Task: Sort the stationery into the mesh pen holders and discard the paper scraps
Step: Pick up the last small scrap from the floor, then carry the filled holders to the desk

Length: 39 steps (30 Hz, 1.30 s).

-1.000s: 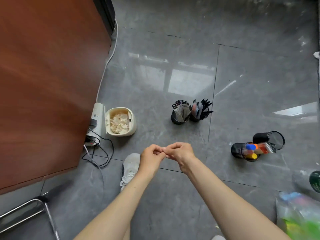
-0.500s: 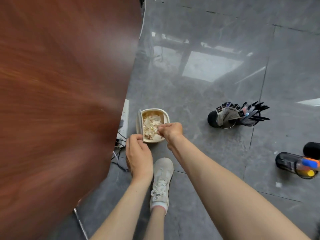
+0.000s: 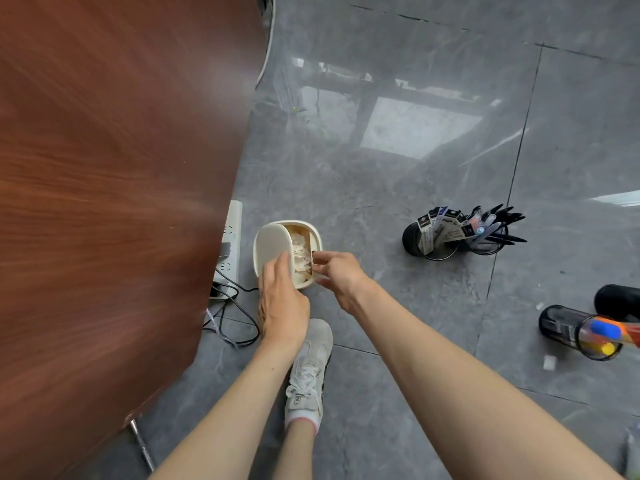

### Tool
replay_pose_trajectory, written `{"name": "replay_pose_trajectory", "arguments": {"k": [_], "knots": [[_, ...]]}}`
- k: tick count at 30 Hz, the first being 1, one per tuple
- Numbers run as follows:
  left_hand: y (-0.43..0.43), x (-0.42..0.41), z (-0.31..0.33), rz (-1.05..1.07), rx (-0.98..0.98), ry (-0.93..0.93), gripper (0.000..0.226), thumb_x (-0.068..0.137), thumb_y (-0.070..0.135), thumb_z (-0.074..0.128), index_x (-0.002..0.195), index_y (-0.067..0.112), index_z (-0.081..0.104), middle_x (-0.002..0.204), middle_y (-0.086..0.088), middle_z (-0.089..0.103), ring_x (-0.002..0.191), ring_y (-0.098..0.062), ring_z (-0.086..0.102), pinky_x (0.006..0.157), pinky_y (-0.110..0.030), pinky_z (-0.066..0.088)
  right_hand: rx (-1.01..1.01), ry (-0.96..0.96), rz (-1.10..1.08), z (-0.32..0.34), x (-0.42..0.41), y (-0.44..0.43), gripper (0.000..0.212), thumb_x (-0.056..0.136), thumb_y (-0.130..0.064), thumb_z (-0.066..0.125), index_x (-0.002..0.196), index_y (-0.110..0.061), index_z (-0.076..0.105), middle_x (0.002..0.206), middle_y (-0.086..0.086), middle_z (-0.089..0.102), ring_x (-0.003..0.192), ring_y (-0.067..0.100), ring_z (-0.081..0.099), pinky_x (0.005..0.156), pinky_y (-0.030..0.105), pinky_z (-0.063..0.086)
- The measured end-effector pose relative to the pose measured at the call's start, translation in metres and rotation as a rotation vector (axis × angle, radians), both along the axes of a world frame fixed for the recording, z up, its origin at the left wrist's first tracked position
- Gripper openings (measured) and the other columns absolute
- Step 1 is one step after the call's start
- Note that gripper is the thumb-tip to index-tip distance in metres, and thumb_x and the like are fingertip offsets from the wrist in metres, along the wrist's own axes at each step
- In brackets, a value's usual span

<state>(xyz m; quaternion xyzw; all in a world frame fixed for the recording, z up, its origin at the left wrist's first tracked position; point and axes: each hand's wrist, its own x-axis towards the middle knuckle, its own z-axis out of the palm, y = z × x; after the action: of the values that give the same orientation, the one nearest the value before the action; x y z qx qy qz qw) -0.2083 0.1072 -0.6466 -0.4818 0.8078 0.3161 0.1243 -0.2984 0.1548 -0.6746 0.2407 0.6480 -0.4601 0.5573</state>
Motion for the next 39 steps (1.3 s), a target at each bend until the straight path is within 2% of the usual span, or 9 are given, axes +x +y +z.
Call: {"name": "replay_pose_trajectory", "arguments": {"k": [3, 8, 14, 19, 22, 26, 30, 33, 39], "knots": [[-0.002, -0.005, -0.009, -0.159, 0.039, -0.106, 0.069, 0.083, -0.01, 0.038, 0.146, 0.015, 0.027, 0.156, -0.001, 0.014, 0.142, -0.019, 0.015, 0.111, -0.029, 0.02, 0.076, 0.088, -0.043, -0.006, -0.004, 0.006, 0.044, 0.089, 0.01, 0.035, 0.128, -0.001, 0.053, 0.08, -0.002, 0.052, 0.077, 0.011, 0.051, 0.069, 0.021, 0.043], [-0.008, -0.012, -0.031, -0.44, 0.124, -0.329, 0.079, 0.086, -0.009, 0.037, 0.151, 0.023, 0.005, 0.158, 0.006, -0.014, 0.145, -0.011, -0.007, 0.118, -0.035, 0.013, 0.026, 0.077, 0.125, 0.003, -0.008, 0.019, 0.048, 0.093, 0.011, 0.032, 0.138, -0.004, 0.044, 0.123, 0.006, 0.054, 0.1, 0.011, 0.046, 0.073, 0.014, 0.041], [-0.003, -0.018, -0.041, -0.526, 0.078, -0.495, 0.077, 0.092, -0.006, 0.034, 0.15, 0.028, -0.004, 0.155, 0.007, -0.023, 0.145, -0.014, -0.009, 0.117, -0.042, 0.013, -0.015, 0.011, 0.188, 0.005, -0.011, 0.018, 0.048, 0.093, 0.013, 0.03, 0.136, -0.001, 0.044, 0.127, 0.008, 0.053, 0.11, 0.017, 0.05, 0.064, 0.009, 0.041], [0.002, -0.04, -0.031, -0.578, 0.023, -0.596, 0.063, 0.093, -0.002, 0.034, 0.149, 0.016, 0.011, 0.158, -0.006, -0.008, 0.144, -0.023, 0.009, 0.113, -0.041, 0.02, 0.074, 0.02, 0.214, 0.0, -0.017, 0.019, 0.045, 0.092, 0.007, 0.035, 0.134, -0.002, 0.048, 0.127, 0.011, 0.055, 0.108, 0.021, 0.052, 0.085, 0.023, 0.039], [0.011, -0.064, -0.019, -0.625, -0.096, -0.526, 0.044, 0.088, 0.0, 0.039, 0.131, 0.01, 0.04, 0.147, -0.012, 0.024, 0.127, -0.027, 0.034, 0.1, -0.037, 0.034, 0.145, 0.017, 0.164, -0.005, -0.028, 0.042, 0.047, 0.089, 0.006, 0.037, 0.133, -0.006, 0.05, 0.113, 0.009, 0.056, 0.094, 0.018, 0.049, 0.078, 0.026, 0.045], [0.044, -0.095, -0.016, -0.635, -0.078, -0.392, 0.035, 0.088, 0.002, 0.043, 0.122, 0.009, 0.045, 0.129, -0.011, 0.039, 0.118, -0.028, 0.04, 0.092, -0.036, 0.037, 0.231, 0.044, 0.051, -0.011, -0.051, 0.094, 0.042, 0.086, 0.005, 0.039, 0.123, -0.004, 0.057, 0.097, 0.007, 0.054, 0.09, 0.02, 0.051, 0.077, 0.027, 0.04], [0.091, -0.126, -0.033, -0.425, 0.155, -0.39, 0.031, 0.095, 0.018, 0.044, 0.123, 0.004, 0.047, 0.127, -0.018, 0.046, 0.12, -0.036, 0.044, 0.093, -0.041, 0.038, 0.308, 0.04, -0.038, -0.019, -0.075, 0.155, 0.029, 0.087, 0.006, 0.038, 0.103, -0.01, 0.056, 0.072, 0.003, 0.051, 0.074, 0.022, 0.053, 0.059, 0.025, 0.04], [0.124, -0.146, -0.072, -0.023, 0.418, -0.356, 0.042, 0.095, 0.027, 0.05, 0.127, 0.001, 0.04, 0.128, -0.022, 0.053, 0.116, -0.039, 0.053, 0.095, -0.039, 0.044, 0.338, 0.022, -0.021, -0.023, -0.09, 0.197, 0.024, 0.089, 0.004, 0.036, 0.097, -0.012, 0.052, 0.066, 0.003, 0.048, 0.064, 0.02, 0.05, 0.054, 0.025, 0.038], [0.184, -0.172, -0.126, 0.624, 0.695, -0.175, 0.045, 0.097, 0.029, 0.048, 0.133, 0.005, 0.036, 0.122, -0.019, 0.057, 0.048, -0.014, 0.06, 0.039, -0.021, 0.043, 0.301, -0.029, -0.058, -0.034, -0.112, 0.27, 0.022, 0.093, 0.0, 0.037, 0.102, -0.014, 0.051, 0.07, 0.002, 0.048, 0.058, 0.014, 0.05, 0.052, 0.023, 0.038]]}}
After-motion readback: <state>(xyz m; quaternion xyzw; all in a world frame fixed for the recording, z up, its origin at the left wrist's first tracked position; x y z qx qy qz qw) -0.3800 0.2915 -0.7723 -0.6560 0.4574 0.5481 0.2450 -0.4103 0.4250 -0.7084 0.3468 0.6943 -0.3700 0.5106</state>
